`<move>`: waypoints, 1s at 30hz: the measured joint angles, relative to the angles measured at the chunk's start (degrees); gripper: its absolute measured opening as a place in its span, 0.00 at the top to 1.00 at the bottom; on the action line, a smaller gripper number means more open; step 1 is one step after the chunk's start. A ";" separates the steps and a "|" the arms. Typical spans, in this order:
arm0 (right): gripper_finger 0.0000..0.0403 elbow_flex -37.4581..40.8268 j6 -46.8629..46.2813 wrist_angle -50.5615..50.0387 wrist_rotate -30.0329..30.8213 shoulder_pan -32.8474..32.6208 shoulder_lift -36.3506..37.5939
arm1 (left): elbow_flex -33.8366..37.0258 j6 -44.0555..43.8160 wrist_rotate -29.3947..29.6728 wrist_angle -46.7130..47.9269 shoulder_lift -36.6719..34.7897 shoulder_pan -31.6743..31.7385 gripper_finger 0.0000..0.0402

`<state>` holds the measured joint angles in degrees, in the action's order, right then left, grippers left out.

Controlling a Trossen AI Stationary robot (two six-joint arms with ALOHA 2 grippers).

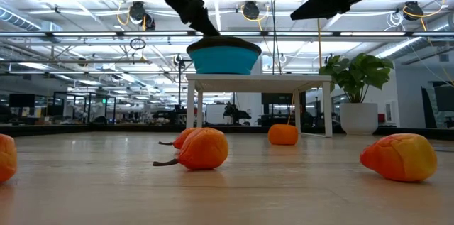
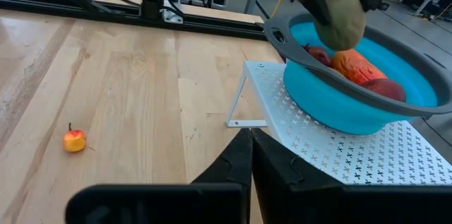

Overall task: Pick & Place Fruit
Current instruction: Put the kiwi into the blue strainer bowl on the shelf

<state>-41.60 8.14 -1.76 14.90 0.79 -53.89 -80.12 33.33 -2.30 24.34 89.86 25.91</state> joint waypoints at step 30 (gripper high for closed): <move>1.00 0.00 0.00 0.11 0.00 0.00 0.00 | -0.09 7.14 11.35 2.00 -0.22 -2.71 0.28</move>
<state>-41.60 8.14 -1.65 14.90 0.79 -53.89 -80.21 40.47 9.05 26.33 89.64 23.20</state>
